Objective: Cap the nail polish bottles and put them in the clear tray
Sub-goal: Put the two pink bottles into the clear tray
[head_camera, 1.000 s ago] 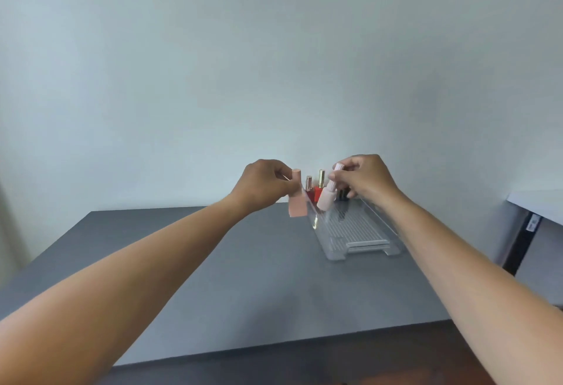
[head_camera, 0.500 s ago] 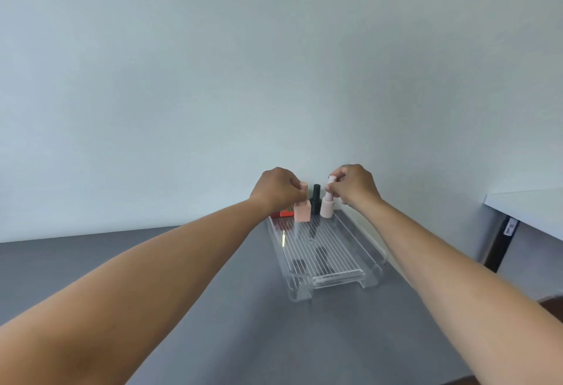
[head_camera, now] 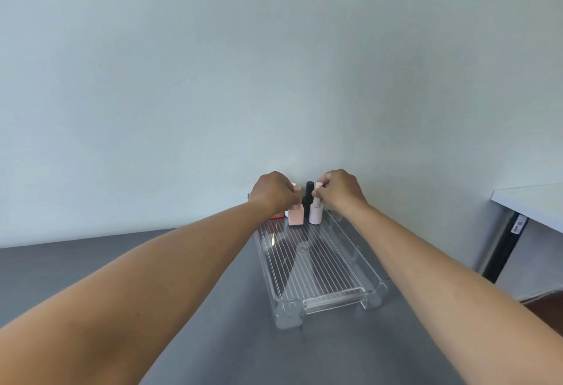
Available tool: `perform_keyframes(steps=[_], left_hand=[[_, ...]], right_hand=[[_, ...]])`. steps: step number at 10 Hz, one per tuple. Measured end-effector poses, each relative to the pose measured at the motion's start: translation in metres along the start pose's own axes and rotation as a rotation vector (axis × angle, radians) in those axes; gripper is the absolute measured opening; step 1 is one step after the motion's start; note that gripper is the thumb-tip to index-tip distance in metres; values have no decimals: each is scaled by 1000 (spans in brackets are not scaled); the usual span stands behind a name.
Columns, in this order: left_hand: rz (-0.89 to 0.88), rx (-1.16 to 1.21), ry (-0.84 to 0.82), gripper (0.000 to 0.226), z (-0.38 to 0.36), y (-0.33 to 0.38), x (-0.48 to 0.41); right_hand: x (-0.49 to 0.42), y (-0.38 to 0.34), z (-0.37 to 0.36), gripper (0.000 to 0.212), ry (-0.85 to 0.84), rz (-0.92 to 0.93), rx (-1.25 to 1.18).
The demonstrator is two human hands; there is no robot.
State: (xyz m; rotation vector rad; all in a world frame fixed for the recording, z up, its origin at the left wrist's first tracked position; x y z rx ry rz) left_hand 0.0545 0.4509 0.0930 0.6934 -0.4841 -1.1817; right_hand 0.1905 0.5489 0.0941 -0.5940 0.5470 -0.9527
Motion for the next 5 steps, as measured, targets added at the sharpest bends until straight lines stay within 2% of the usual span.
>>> perform_keyframes(steps=[2,4,5], left_hand=[[10,42,-1,7,-4,-5,-3],[4,22,-8,12,-3,-4,-1],[0,-7,22,20,5,-1,1]], right_hand=[[-3,0,-1,9,4,8,-2],[-1,-2,-2,13,-16,5,11],[3,-2,2,37,0,-25,31]])
Point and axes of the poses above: each hand's wrist, its own x-axis away from the middle knuckle, its own z-axis out of the back of the hand, y = z × x, the point moved 9 cm from there along -x, towards the middle knuckle, and after that the axes turned 9 degrees about -y, right-handed, at the moved point
